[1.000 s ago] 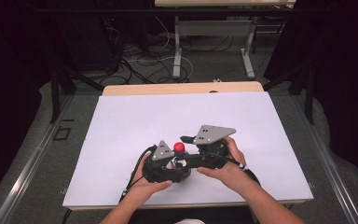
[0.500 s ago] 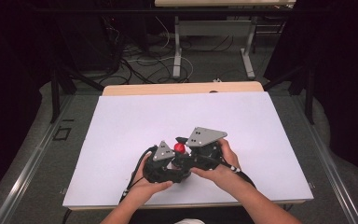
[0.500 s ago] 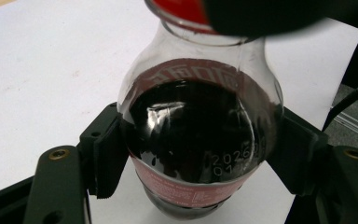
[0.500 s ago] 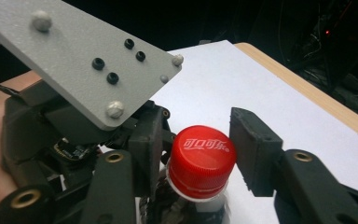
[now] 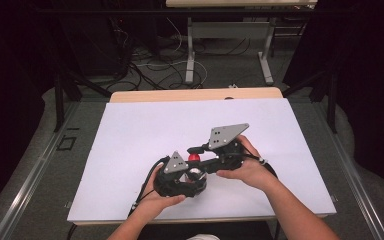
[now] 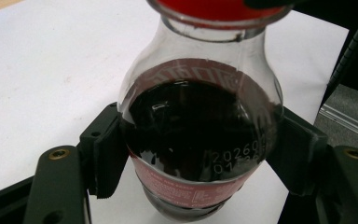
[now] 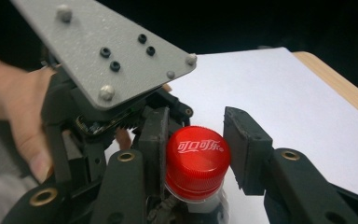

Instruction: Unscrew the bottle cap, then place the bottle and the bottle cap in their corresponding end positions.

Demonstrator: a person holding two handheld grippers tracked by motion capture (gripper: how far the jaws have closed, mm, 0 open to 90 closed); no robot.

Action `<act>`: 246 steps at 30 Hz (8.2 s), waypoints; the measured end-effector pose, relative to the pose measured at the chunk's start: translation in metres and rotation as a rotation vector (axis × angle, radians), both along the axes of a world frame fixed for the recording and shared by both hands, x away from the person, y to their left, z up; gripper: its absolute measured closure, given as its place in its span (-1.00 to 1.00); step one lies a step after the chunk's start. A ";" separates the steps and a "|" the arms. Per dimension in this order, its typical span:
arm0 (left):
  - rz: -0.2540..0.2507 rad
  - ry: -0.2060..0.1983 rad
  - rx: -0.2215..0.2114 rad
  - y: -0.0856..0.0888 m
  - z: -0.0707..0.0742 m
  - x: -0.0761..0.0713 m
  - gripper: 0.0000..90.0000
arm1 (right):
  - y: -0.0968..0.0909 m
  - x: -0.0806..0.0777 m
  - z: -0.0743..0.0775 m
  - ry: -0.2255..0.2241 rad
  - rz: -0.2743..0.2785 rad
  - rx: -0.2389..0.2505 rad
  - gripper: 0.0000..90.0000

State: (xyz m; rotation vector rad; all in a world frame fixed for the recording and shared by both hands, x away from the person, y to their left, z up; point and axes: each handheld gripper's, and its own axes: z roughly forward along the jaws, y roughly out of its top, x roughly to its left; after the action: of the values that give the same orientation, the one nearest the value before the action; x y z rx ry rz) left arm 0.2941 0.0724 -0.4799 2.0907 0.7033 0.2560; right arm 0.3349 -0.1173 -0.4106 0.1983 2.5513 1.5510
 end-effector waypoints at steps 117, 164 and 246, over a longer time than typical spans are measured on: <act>0.041 0.001 0.006 0.002 0.000 0.003 -0.33 | -0.001 -0.025 -0.002 -0.022 -0.276 0.014 -0.03; 0.024 0.008 -0.003 0.004 0.003 0.002 -0.33 | -0.001 0.001 0.004 0.011 0.029 0.001 -0.03; 0.261 0.012 -0.021 -0.028 -0.001 0.170 -0.33 | -0.057 0.015 -0.047 0.013 -0.437 0.043 0.36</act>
State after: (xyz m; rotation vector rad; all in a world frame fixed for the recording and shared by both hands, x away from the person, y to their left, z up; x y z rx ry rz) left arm 0.4645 0.0446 -0.4808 1.9802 0.9832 0.3791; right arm 0.3496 -0.1739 -0.4580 0.7178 2.2776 1.4314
